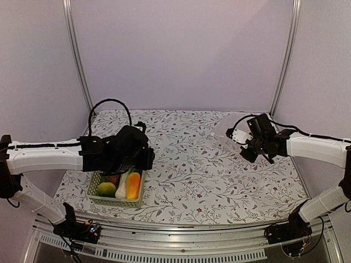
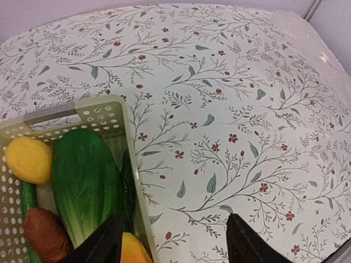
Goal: Place the food in the zip-top bag and seal the zipper
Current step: Pick up the zipper food storage bag from the center of the board, then pick up the fake fruit from the bin.
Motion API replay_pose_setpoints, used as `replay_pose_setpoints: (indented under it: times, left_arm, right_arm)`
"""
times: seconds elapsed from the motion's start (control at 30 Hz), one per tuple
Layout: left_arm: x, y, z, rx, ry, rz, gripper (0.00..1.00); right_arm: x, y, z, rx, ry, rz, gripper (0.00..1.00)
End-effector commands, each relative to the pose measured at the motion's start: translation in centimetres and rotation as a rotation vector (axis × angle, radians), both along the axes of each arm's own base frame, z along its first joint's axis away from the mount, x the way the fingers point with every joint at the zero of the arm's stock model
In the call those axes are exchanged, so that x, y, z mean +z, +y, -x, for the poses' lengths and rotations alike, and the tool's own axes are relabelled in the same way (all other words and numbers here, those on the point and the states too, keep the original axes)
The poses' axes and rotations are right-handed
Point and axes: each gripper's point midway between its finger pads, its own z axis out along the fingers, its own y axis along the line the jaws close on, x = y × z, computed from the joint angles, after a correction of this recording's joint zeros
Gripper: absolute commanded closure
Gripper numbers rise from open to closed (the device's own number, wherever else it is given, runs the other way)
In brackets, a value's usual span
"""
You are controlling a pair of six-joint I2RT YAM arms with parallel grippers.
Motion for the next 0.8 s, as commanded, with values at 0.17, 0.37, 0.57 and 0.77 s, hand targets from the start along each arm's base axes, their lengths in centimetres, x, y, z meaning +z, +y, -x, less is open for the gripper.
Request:
replay_pose_setpoints:
  times: [0.17,0.37,0.57,0.77]
  left_arm:
    - [-0.1,8.5,2.3,0.187,0.131,-0.063,0.17]
    - [-0.8,11.8,2.6,0.265,0.194,-0.057,0.12]
    - [-2.8,13.8,2.4,0.298,0.236,-0.058,0.19]
    - [-5.1,14.3,2.6,0.343,0.31,-0.005,0.23]
  right_arm:
    - [1.0,1.7,0.6,0.029,0.123,-0.157,1.0]
    - [1.4,2.7,0.1,0.027,0.179,-0.274,1.0]
    - [0.6,2.4,0.1,0.007,0.244,-0.32,1.0]
    - [-0.4,2.1,-0.2,-0.021,0.3,-0.281,1.0]
